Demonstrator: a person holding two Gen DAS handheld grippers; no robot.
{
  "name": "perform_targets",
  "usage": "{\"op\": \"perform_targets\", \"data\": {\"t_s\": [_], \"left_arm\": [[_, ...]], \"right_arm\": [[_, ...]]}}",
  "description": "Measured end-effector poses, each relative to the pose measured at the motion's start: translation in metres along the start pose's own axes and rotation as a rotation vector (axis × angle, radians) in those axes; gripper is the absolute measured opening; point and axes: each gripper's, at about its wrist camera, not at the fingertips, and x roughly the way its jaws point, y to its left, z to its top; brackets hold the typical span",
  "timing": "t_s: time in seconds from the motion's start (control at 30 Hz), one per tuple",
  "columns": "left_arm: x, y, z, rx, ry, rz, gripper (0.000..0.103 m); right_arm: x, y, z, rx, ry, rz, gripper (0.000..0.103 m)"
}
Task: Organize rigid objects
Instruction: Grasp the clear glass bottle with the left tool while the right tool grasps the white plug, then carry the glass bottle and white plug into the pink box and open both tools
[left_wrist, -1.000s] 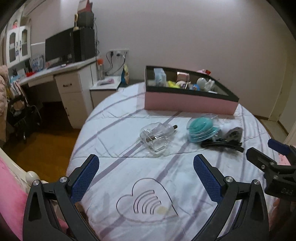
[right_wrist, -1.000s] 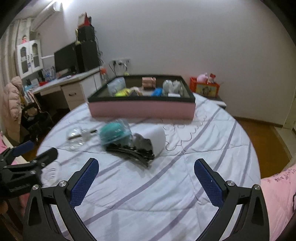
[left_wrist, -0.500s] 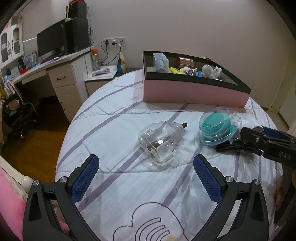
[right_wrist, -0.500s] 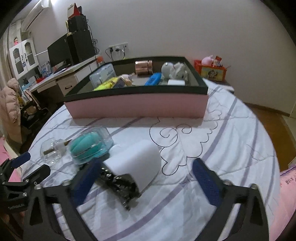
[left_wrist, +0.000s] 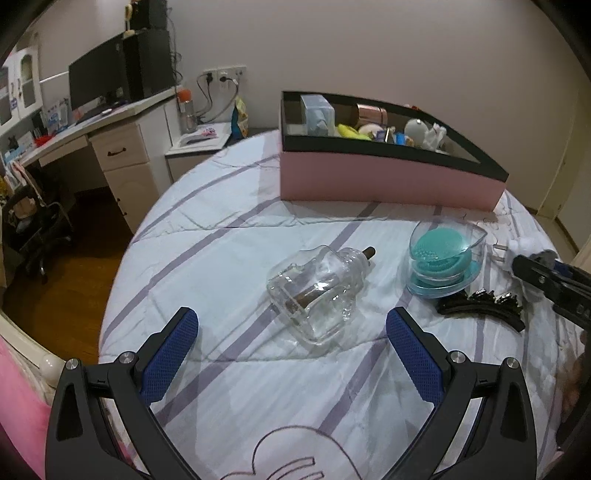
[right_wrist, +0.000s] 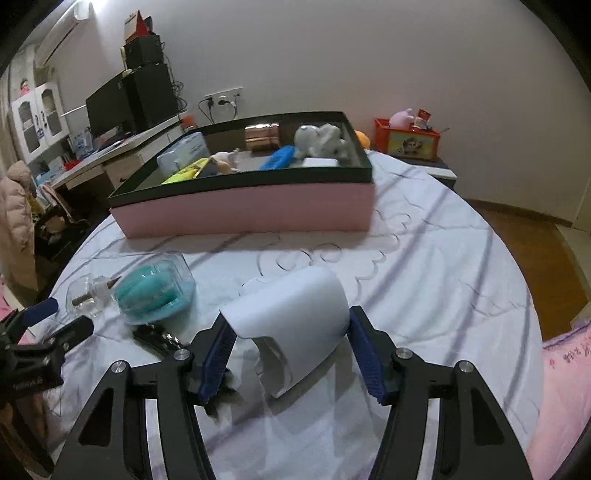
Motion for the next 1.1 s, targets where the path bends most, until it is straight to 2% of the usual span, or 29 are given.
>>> {"op": "perform_targets", "data": {"t_s": [0.2, 0.27, 0.3, 0.33, 0.4, 0.5, 0.67, 0.8, 0.97, 1.1], "left_arm": [[0.011, -0.005, 0.011, 0.041, 0.027, 0.017, 0.103], [0.014, -0.003, 0.012, 0.037, 0.041, 0.018, 0.090], [0.014, -0.003, 0.012, 0.034, 0.038, 0.015, 0.073], [0.013, -0.002, 0.012, 0.035, 0.033, 0.007, 0.063], [0.010, -0.004, 0.011, 0.048, 0.023, -0.010, 0.054], [0.004, -0.008, 0.009, 0.053, -0.002, 0.009, 0.054], [-0.013, -0.020, 0.012, 0.049, -0.033, -0.020, 0.054], [-0.037, -0.039, 0.018, 0.063, -0.093, -0.049, 0.054], [-0.064, -0.059, 0.019, 0.092, -0.140, -0.070, 0.054], [-0.087, -0.068, 0.019, 0.108, -0.185, -0.055, 0.054]], "right_arm": [[-0.001, -0.012, -0.002, 0.029, 0.007, 0.014, 0.062], [0.002, -0.012, -0.002, 0.032, 0.013, 0.017, 0.062], [0.002, -0.012, -0.002, 0.033, 0.015, 0.018, 0.062], [0.001, -0.012, -0.002, 0.033, 0.014, 0.019, 0.062], [0.002, -0.012, -0.003, 0.033, 0.014, 0.020, 0.062], [0.002, -0.011, -0.003, 0.028, 0.012, 0.016, 0.062], [-0.006, -0.003, -0.004, 0.006, -0.019, -0.005, 0.062], [-0.018, 0.008, -0.004, -0.012, -0.055, 0.006, 0.062], [-0.042, 0.025, -0.004, -0.037, -0.104, 0.043, 0.062], [-0.066, 0.032, -0.003, -0.051, -0.149, 0.057, 0.062]]}}
